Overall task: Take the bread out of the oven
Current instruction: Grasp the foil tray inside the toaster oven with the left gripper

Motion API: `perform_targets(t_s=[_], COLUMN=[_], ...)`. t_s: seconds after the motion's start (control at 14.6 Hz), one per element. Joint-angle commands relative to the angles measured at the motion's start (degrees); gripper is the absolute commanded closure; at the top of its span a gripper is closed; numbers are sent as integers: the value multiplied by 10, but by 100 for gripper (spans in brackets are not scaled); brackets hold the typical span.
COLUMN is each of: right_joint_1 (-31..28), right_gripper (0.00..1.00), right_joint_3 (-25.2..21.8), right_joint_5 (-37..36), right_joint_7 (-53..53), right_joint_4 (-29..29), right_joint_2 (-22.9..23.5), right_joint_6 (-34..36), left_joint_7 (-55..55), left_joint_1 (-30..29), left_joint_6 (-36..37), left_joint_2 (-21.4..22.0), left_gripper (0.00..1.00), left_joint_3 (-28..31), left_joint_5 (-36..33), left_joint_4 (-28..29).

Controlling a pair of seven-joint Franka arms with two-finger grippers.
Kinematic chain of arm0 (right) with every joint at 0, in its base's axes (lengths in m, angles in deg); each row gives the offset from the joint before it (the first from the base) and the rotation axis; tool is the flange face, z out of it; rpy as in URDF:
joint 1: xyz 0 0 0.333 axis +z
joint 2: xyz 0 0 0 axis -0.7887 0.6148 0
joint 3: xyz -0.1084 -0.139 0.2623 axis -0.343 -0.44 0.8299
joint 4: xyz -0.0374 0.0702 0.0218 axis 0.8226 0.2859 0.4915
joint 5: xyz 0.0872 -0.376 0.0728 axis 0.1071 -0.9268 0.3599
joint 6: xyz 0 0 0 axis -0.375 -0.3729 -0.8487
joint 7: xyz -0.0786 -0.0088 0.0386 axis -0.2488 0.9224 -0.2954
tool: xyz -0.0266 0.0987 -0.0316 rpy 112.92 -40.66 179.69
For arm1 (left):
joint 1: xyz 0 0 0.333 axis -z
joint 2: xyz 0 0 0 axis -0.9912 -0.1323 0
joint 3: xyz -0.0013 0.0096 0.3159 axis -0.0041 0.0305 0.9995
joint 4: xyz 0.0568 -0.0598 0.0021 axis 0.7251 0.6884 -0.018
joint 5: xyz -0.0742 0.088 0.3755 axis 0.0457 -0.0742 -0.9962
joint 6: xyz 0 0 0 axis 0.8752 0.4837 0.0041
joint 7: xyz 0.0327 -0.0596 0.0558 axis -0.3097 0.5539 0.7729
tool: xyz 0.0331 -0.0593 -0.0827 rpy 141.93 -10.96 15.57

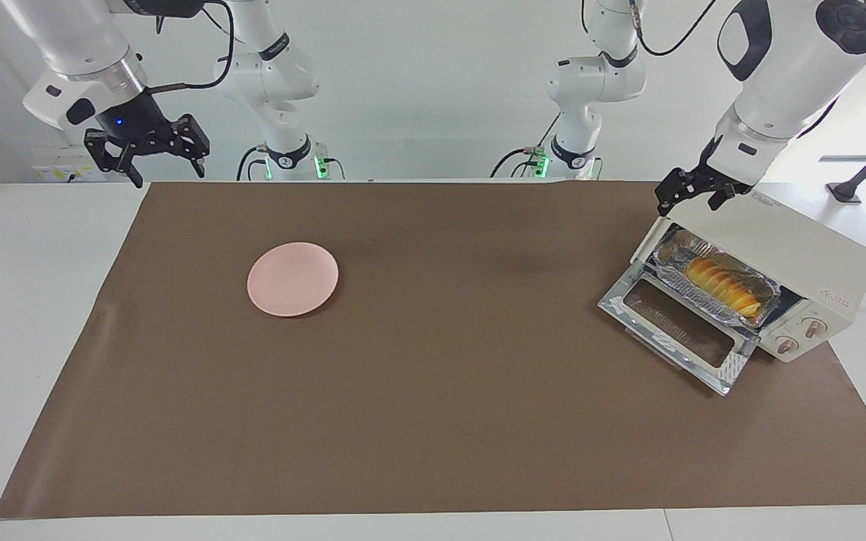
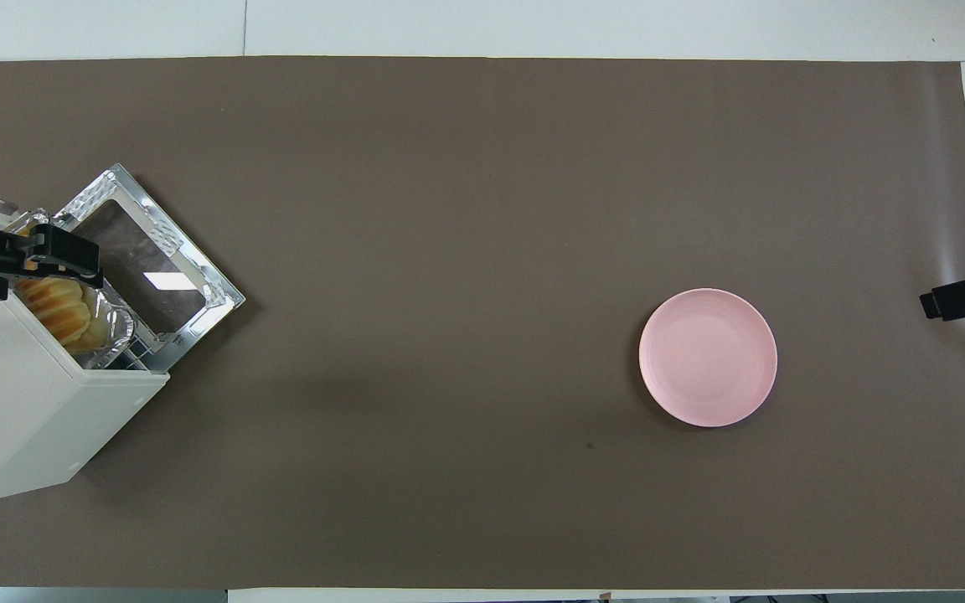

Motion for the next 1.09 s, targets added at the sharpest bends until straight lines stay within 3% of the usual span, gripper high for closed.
perform_targets(t_s=[0.0, 0.34, 0.89, 0.96, 1.02], right_joint_1=[-10, -10, -10, -10, -10], right_gripper=[0, 0, 0, 0, 0], right_joint_3=[9, 9, 9, 9, 9], right_joint_5=[2, 2, 2, 2, 2], right_joint_7=[6, 6, 6, 6, 6], right_joint_4=[-13, -13, -13, -13, -13], right_joint_2=[-13, -13, -13, -13, -13], right_joint_6=[3, 3, 3, 3, 3], left_joint_7=[80, 174, 216, 239, 244], left_joint_1=[0, -14, -32, -28, -29], left_joint_6=[-100, -176, -283, -289, -292], left_joint_2=[10, -64, -71, -86, -93], left_gripper=[0, 0, 0, 3, 24], left_joint_3=[0, 2, 2, 2, 2], left_joint_5=[3, -52, -81, -82, -93], left_joint_4=[81, 95, 193, 193, 194])
